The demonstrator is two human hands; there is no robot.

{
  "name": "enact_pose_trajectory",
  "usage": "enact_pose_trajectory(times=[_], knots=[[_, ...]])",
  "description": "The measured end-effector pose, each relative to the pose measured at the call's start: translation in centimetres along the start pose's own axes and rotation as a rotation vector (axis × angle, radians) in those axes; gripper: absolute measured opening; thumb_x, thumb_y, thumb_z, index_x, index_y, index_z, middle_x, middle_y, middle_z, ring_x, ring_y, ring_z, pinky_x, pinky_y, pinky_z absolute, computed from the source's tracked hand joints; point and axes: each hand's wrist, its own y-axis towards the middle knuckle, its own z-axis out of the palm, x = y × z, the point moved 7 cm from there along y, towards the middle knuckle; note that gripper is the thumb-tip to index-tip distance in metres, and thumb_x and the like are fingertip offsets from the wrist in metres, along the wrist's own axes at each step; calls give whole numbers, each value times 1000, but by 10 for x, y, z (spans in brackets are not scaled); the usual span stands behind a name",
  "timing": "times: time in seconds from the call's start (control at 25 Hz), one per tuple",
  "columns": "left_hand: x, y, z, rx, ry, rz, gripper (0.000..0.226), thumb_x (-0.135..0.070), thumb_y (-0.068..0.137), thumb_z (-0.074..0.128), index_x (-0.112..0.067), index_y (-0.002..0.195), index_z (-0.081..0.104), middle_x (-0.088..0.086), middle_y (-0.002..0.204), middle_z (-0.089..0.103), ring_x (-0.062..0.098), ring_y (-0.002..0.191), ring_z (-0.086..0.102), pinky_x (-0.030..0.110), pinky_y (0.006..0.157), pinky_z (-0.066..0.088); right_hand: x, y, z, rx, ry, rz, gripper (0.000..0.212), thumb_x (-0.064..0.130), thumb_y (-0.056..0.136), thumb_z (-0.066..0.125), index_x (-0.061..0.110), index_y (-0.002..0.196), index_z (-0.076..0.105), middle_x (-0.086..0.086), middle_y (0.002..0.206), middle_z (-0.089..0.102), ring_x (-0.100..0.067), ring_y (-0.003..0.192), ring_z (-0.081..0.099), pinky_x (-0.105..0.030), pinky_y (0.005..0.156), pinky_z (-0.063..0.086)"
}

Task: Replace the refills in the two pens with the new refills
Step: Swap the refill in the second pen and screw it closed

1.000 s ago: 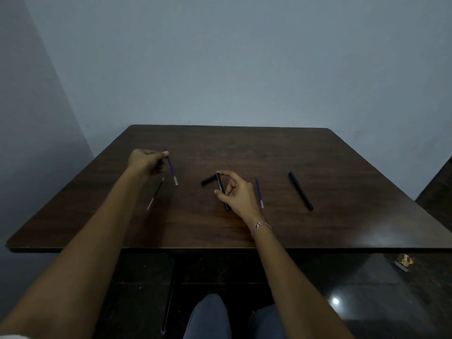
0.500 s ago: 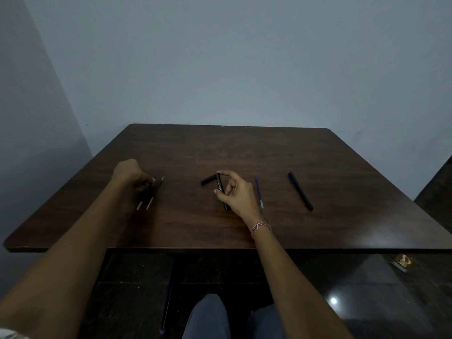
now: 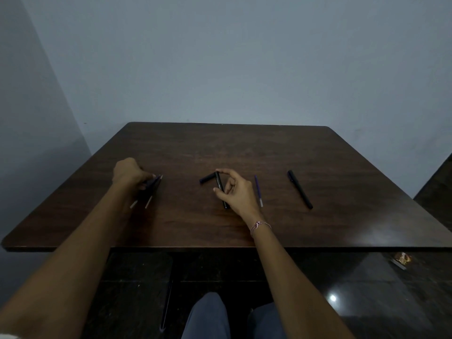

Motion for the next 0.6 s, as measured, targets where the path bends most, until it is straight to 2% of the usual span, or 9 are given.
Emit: enact_pose_trajectory(times=[0.08, 0.12, 0.24, 0.32, 0.44, 0.6], knots=[[-13, -2, -4, -79, 51, 79, 31, -32, 79, 74, -3, 89, 70, 16, 83, 68, 28, 81, 65, 40, 72, 56, 0, 0, 0, 2, -1, -1, 48, 14, 78, 74, 26, 122, 58, 8, 56, 49, -1, 49, 47, -10, 54, 41], [-21, -4, -3, -104, 54, 119, 31, -32, 79, 74, -3, 90, 71, 16, 85, 69, 28, 83, 64, 40, 75, 56, 0, 0, 0, 2, 0, -1, 48, 14, 78, 74, 26, 122, 58, 9, 56, 49, -1, 49, 47, -10, 54, 42], [-46, -14, 16, -93, 54, 194, 27, -32, 78, 74, -8, 91, 71, 11, 90, 69, 21, 82, 62, 35, 71, 52, 0, 0, 0, 5, 5, 2, 49, 14, 78, 74, 26, 123, 57, 9, 56, 49, -1, 50, 47, -9, 55, 41], [-59, -20, 36, -64, 80, 217, 24, -30, 79, 73, -13, 95, 69, 10, 98, 69, 21, 87, 62, 34, 74, 53, -1, 0, 0, 6, 5, 7, 49, 14, 78, 74, 27, 123, 57, 8, 56, 49, -1, 50, 47, -9, 55, 41], [-68, -29, 58, -79, 89, 215, 36, -27, 80, 73, -17, 114, 66, 9, 115, 66, 24, 97, 64, 36, 85, 55, -1, 1, -1, 1, 3, 12, 49, 14, 78, 74, 27, 122, 58, 8, 56, 49, -1, 50, 47, -9, 55, 41], [-81, -39, 65, -184, 155, 257, 51, -28, 80, 73, -18, 128, 57, 10, 124, 63, 27, 108, 61, 36, 82, 53, 0, 1, -1, -3, 6, 7, 48, 14, 78, 74, 27, 122, 58, 6, 57, 50, -2, 51, 47, -9, 55, 41]])
